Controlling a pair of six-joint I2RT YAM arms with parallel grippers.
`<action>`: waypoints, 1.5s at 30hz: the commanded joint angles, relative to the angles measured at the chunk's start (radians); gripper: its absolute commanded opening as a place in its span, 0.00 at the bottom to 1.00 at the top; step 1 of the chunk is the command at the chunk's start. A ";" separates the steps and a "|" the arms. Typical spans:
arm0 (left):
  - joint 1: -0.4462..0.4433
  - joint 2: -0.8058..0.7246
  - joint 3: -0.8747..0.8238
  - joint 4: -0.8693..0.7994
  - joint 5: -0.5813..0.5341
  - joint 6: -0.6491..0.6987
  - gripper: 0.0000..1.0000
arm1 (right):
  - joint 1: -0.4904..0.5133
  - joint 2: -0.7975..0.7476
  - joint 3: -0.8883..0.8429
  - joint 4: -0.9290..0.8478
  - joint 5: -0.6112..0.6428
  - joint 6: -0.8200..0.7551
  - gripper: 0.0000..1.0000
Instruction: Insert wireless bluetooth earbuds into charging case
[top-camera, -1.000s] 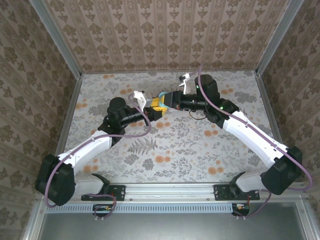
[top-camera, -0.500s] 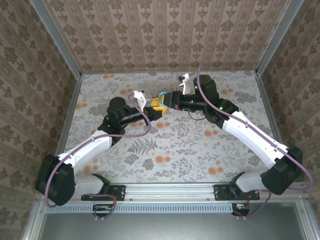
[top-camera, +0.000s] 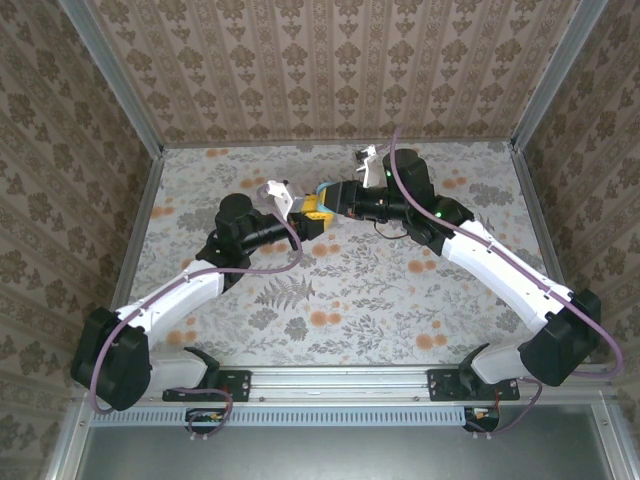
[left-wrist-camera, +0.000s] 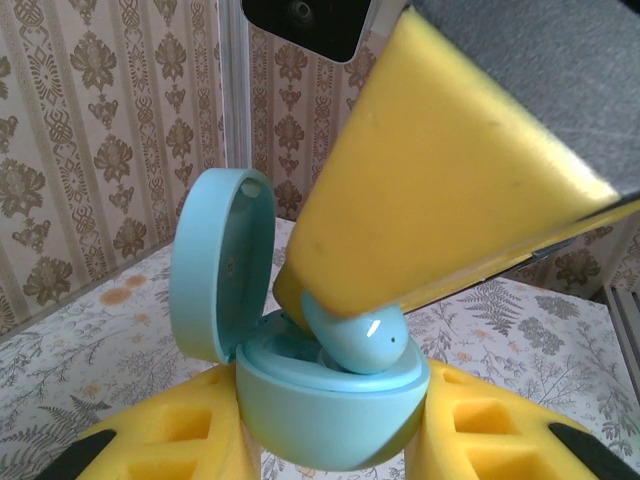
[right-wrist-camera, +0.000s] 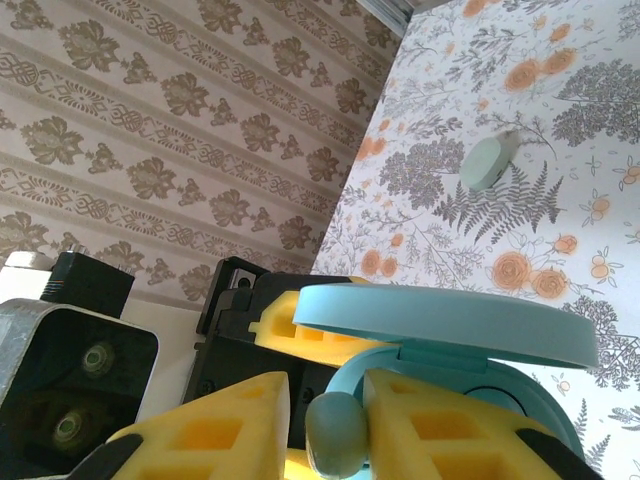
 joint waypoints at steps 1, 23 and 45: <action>-0.009 -0.010 0.035 0.071 0.036 0.008 0.27 | 0.005 0.004 0.021 -0.065 0.049 -0.021 0.30; -0.008 -0.019 0.024 0.053 0.017 0.026 0.26 | 0.002 -0.093 0.030 -0.059 0.055 0.018 0.36; -0.031 -0.029 0.065 -0.042 0.108 0.138 0.27 | -0.170 -0.032 0.168 -0.242 0.026 -0.037 0.44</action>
